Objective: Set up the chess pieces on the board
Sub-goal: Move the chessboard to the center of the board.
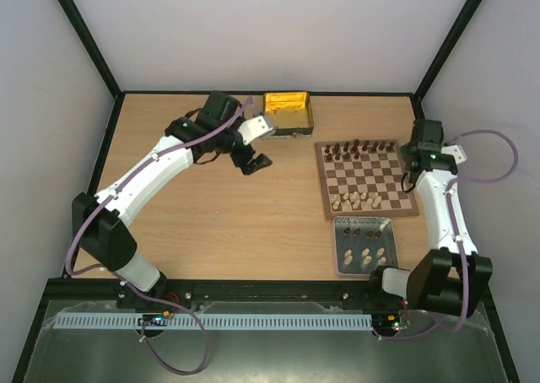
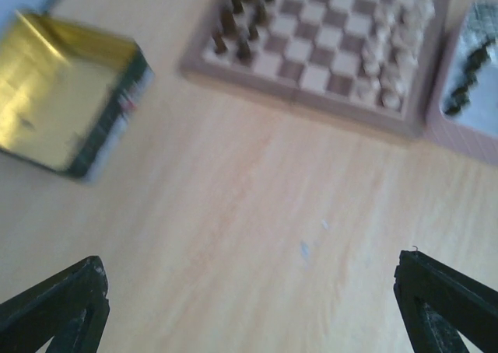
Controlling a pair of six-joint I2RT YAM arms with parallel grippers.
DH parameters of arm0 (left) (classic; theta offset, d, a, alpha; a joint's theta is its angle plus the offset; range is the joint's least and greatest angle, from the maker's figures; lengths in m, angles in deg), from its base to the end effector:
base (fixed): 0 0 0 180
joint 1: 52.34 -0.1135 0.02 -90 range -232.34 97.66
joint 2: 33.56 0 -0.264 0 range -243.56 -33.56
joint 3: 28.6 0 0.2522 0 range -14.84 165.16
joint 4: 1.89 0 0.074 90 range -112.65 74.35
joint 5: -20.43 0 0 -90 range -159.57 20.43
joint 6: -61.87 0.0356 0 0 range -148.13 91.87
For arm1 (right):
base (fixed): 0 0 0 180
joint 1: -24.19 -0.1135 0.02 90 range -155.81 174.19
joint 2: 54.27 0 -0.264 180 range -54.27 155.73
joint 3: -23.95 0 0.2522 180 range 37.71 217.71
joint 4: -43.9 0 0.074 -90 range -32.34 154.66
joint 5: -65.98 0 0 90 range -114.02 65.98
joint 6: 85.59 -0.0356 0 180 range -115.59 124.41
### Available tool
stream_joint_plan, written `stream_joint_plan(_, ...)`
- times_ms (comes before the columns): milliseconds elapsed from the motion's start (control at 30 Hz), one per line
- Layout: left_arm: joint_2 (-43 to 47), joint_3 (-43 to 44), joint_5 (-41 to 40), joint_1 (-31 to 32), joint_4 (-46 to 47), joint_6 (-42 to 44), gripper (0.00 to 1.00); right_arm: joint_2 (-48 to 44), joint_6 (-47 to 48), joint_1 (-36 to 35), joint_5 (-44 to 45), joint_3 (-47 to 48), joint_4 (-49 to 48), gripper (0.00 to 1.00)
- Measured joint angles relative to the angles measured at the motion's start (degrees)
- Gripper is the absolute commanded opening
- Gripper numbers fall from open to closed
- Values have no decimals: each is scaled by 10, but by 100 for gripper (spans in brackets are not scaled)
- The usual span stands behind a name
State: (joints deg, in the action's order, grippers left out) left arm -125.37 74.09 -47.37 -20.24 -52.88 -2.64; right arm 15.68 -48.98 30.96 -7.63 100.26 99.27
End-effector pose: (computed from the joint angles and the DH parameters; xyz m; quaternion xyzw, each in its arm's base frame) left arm 0.2960 -0.2015 0.3561 0.4997 0.7406 -0.1981 0.4031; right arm 0.2481 -0.0396 0.3078 0.5079 0.7773 0.0145 0.3711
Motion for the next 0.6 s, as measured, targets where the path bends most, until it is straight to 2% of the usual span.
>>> stream_joint_plan(133, 26, -80, 9, -1, -21, 0, 99, 31, -33, 80, -56, -14, -26, 96)
stream_joint_plan(233, 46, -114, 16, -3, -32, 0, 100, 59, -63, 115, -78, -16, -47, 96)
stream_joint_plan(600, 146, -135, 35, -6, -61, 7, 99, 241, -118, 121, -144, 97, -64, 99)
